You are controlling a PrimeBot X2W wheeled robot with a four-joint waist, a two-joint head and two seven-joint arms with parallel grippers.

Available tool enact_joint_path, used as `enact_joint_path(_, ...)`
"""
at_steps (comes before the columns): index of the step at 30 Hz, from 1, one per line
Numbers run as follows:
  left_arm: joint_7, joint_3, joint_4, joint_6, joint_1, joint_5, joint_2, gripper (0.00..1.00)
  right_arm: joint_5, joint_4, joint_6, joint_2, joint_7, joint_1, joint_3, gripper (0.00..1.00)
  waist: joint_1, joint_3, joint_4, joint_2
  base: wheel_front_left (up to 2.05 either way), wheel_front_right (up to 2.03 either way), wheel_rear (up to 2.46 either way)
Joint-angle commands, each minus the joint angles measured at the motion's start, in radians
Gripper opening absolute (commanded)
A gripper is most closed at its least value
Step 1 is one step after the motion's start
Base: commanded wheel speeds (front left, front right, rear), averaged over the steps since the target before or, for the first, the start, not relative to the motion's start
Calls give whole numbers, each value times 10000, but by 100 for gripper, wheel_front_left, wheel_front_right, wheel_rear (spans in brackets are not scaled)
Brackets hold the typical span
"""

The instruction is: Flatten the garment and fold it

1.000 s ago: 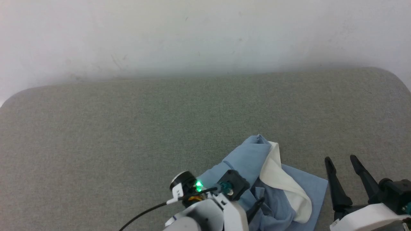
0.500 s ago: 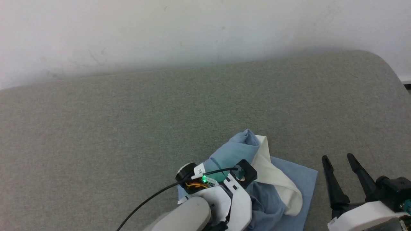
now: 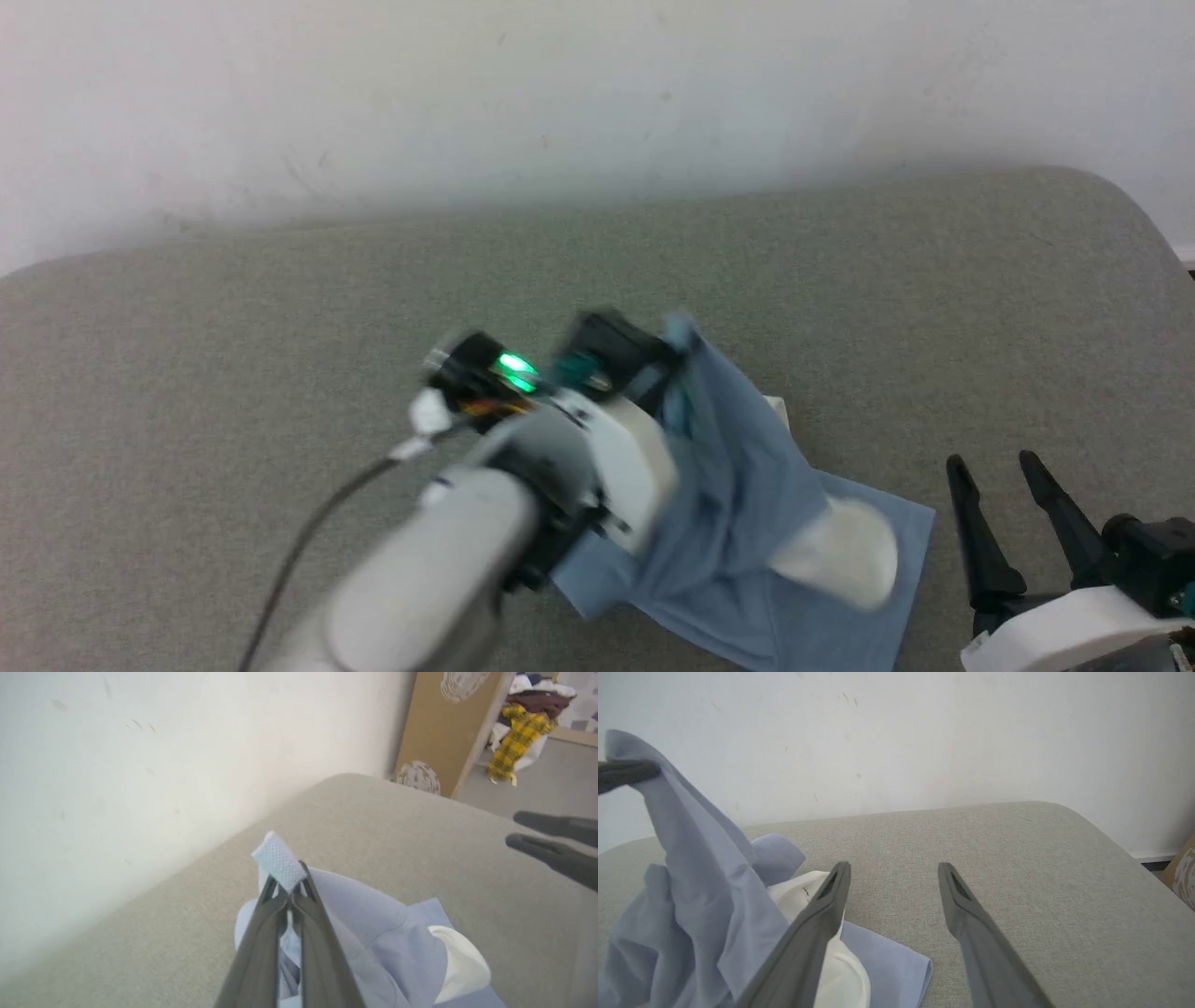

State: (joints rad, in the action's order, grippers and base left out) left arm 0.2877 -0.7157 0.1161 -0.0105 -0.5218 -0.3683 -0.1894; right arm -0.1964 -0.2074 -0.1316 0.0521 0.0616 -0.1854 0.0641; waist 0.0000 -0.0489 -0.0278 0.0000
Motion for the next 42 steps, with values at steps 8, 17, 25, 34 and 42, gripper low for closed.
enact_joint_path(8,-277,3411,-2613,-2737,2325,-451,-2426,0,-120,-13,9,-18,55,-154,79,100,0,123,351,0,0,0,0)
enact_joint_path(17,-168,5595,-2405,-4616,6601,-1949,-2582,0,-90,-100,9,-18,135,-144,113,100,0,-115,493,0,0,0,0)
enact_joint_path(25,-393,5829,-1794,-4154,7527,-3051,-1913,100,51,-212,9,-18,272,-15,154,100,0,-70,707,0,0,0,0)
enact_joint_path(34,-586,5777,-2651,-3082,6863,-2994,-2698,100,98,-379,9,-18,437,-220,198,100,0,379,881,0,0,0,0)
enact_joint_path(42,1938,4939,-2361,-1953,6367,-3813,-3732,100,126,-400,9,-18,443,-181,-17,100,0,300,714,0,0,0,0)
